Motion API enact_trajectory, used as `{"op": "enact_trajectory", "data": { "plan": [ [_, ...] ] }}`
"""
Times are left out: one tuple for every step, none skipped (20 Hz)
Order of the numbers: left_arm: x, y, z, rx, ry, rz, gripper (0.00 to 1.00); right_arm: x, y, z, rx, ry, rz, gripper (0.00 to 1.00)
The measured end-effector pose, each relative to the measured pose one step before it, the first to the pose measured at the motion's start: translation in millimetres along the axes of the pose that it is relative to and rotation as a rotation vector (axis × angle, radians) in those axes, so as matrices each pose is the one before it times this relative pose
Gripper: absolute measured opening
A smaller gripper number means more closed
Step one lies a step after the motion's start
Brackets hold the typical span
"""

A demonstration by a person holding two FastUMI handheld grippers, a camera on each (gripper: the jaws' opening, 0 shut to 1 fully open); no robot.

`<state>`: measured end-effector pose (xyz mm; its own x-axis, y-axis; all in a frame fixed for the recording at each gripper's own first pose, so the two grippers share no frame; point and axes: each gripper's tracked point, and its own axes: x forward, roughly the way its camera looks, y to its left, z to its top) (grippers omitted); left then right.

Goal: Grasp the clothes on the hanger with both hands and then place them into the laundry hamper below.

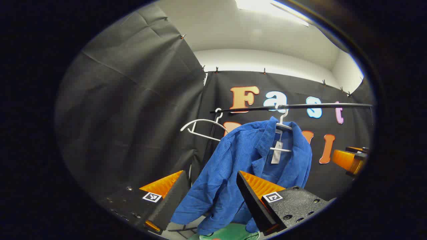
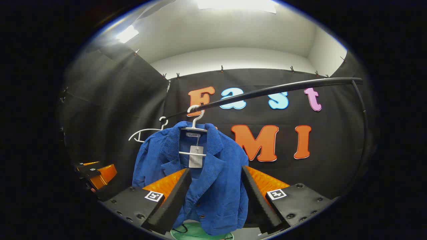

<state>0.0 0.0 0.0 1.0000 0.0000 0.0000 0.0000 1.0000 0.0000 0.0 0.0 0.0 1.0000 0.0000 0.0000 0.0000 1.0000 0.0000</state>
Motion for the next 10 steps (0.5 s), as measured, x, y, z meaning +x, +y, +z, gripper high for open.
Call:
{"op": "enact_trajectory", "data": {
  "plan": [
    [5.28, 3.05, -1.32, -0.00339, 0.01451, -0.00302, 0.95, -3.24, 0.50, -2.82, 0.00189, 0.01514, -0.01126, 1.00],
    [5.36, 2.24, 1.96, -0.00674, 0.00955, 0.00180, 0.95, -0.90, 1.25, 2.61, -0.00057, 0.00413, -0.01154, 1.00],
    [4.77, 1.29, 4.18, -0.00818, 0.00399, 0.00109, 0.92, -1.04, -1.78, 1.20, -0.00560, 0.00332, -0.01247, 0.94],
    [2.11, 2.66, 6.57, -0.00556, -0.00343, 0.00416, 0.92, 0.24, -2.12, -0.18, -0.00440, 0.00399, -0.00834, 0.94],
    [2.62, 2.01, 8.22, 0.00101, -0.00144, 0.00460, 0.95, 2.02, -0.12, 0.81, 0.00024, 0.00333, -0.00498, 0.94],
    [3.65, 1.75, 7.84, 0.00590, -0.00097, -0.00010, 0.95, 1.61, 0.02, -0.03, 0.00212, 0.00015, -0.00355, 0.94],
    [2.26, -1.23, 9.65, 0.01155, -0.00120, -0.00816, 0.95, 2.31, -0.26, 1.03, -0.00260, -0.00886, -0.00205, 0.97],
    [3.20, -1.33, 8.87, 0.01084, -0.00232, -0.00800, 0.95, 2.76, -1.25, 1.57, -0.01187, -0.01093, -0.01074, 0.97],
    [2.09, -1.79, 7.98, 0.00128, -0.00111, -0.00477, 0.95, 1.71, -2.30, 1.32, -0.01454, -0.01010, -0.01347, 0.97],
    [2.22, -3.38, 6.60, -0.00596, -0.00069, -0.00970, 0.95, 1.92, 0.89, 0.50, -0.00729, -0.00738, -0.00507, 0.97]
  ]
}}
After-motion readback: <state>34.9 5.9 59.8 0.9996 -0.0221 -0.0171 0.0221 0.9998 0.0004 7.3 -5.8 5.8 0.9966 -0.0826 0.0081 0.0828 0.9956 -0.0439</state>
